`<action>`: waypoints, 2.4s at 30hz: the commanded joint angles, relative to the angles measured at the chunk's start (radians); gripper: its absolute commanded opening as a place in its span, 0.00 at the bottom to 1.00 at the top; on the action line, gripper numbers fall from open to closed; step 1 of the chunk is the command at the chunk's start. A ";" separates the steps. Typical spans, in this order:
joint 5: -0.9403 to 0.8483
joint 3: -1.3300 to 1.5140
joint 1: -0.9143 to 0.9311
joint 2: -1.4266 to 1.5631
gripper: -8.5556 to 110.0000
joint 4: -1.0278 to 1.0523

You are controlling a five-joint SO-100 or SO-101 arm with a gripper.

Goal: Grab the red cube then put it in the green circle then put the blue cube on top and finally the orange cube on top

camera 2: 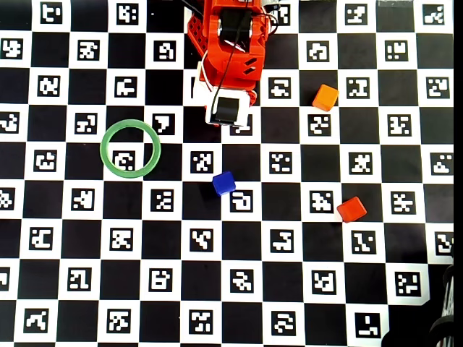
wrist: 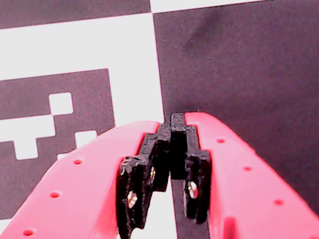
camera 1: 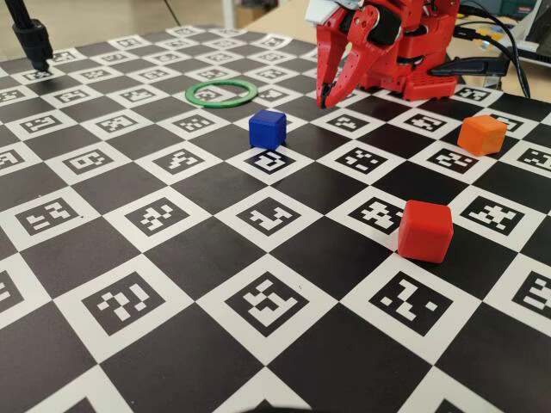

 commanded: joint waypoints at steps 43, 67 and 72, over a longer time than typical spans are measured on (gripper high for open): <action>0.002 0.051 0.008 0.051 0.03 0.066; -0.017 0.051 -0.037 0.051 0.03 0.066; -0.008 0.051 -0.044 0.051 0.03 0.066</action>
